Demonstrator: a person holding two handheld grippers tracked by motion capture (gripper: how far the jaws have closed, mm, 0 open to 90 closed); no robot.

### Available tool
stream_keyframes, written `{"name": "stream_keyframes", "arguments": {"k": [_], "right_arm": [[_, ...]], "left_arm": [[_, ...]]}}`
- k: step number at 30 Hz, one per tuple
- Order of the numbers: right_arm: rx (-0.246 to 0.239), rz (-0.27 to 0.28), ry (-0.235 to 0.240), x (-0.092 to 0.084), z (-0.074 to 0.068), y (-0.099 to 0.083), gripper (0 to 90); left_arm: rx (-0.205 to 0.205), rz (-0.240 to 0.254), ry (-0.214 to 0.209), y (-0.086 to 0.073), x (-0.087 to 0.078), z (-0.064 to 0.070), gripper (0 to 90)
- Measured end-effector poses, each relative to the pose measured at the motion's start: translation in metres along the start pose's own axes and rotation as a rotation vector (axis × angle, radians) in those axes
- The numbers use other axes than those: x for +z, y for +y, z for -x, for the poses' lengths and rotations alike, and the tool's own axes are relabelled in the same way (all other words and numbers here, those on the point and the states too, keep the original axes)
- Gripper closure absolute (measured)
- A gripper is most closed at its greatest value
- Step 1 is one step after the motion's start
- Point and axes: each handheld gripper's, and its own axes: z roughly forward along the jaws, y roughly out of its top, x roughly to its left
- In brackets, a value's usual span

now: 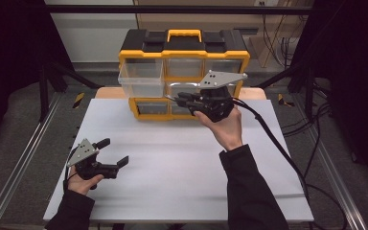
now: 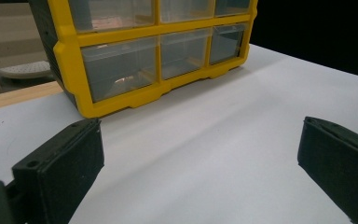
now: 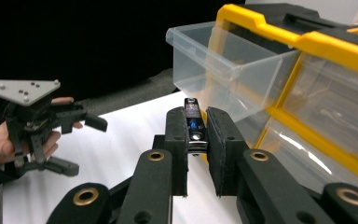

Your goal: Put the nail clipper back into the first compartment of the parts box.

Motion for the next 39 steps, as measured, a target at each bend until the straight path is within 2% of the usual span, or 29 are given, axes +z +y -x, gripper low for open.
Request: {"name": "stream_keyframes", "arguments": {"k": [23, 39], "right_arm": [[0.026, 0.03, -0.019, 0.019, 0.019, 0.026, 79.4], [0.016, 0.008, -0.039, 0.05, 0.027, 0.048, 79.4]], "left_arm": [[-0.005, 0.0, 0.001, -0.001, -0.001, -0.001, 0.1], [-0.009, 0.004, 0.002, -0.001, -0.001, -0.003, 0.1]]}}
